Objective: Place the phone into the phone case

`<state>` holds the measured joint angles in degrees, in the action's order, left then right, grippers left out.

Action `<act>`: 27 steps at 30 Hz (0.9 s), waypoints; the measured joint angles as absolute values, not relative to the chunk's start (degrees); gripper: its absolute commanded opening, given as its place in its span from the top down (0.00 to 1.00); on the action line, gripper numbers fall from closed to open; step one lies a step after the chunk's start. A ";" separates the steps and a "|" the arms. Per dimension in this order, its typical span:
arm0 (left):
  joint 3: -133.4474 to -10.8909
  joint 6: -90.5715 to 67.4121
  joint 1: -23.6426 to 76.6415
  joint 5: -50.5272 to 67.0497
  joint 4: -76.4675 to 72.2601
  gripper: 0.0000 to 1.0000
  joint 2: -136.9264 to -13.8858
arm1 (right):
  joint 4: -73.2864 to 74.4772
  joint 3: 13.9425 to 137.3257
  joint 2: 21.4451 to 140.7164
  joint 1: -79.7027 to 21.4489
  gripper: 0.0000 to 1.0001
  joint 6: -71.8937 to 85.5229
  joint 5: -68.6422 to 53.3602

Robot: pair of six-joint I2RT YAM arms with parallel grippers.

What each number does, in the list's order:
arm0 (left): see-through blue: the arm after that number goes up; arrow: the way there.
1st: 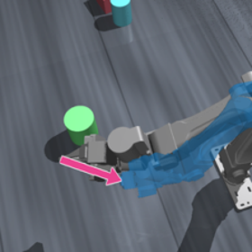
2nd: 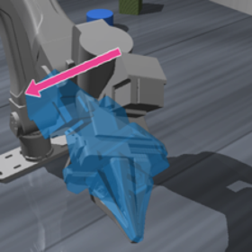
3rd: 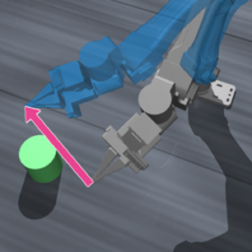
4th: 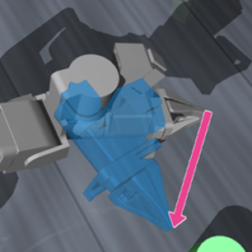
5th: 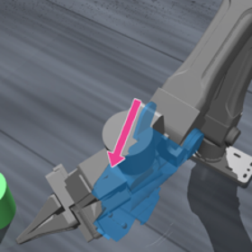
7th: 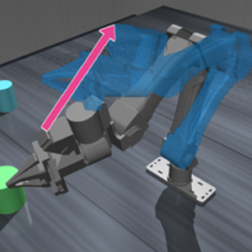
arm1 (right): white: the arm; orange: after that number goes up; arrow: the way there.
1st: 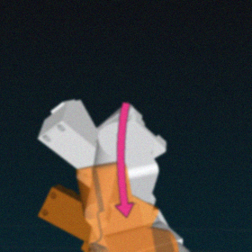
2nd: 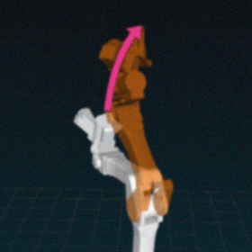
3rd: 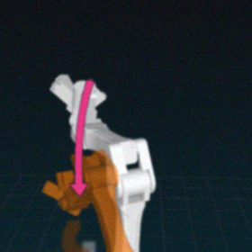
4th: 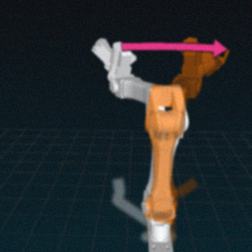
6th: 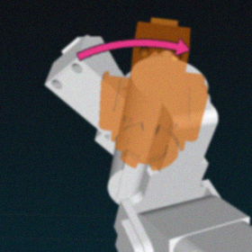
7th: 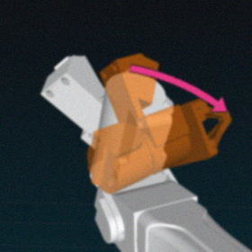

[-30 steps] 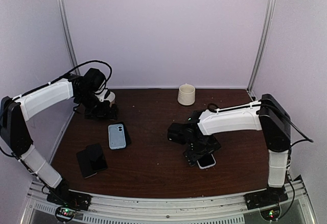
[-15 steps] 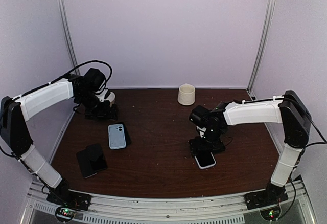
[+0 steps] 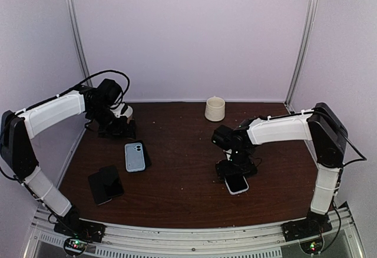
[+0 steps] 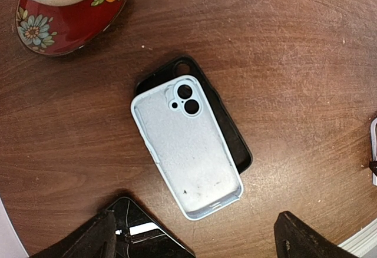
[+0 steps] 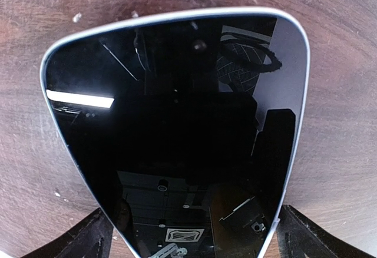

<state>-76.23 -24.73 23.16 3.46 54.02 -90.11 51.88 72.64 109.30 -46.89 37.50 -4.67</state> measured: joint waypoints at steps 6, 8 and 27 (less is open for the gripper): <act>-76.23 -24.73 22.92 3.53 54.02 0.03 -90.13 | 51.57 72.62 109.30 -46.96 0.15 37.43 -4.69; -76.23 -24.73 22.83 3.53 54.02 0.02 -90.19 | 51.35 72.51 109.30 -47.00 0.24 37.41 -4.71; -76.16 -24.71 22.81 3.57 53.80 0.04 -90.32 | 45.01 72.82 105.34 -54.41 0.60 31.22 -2.26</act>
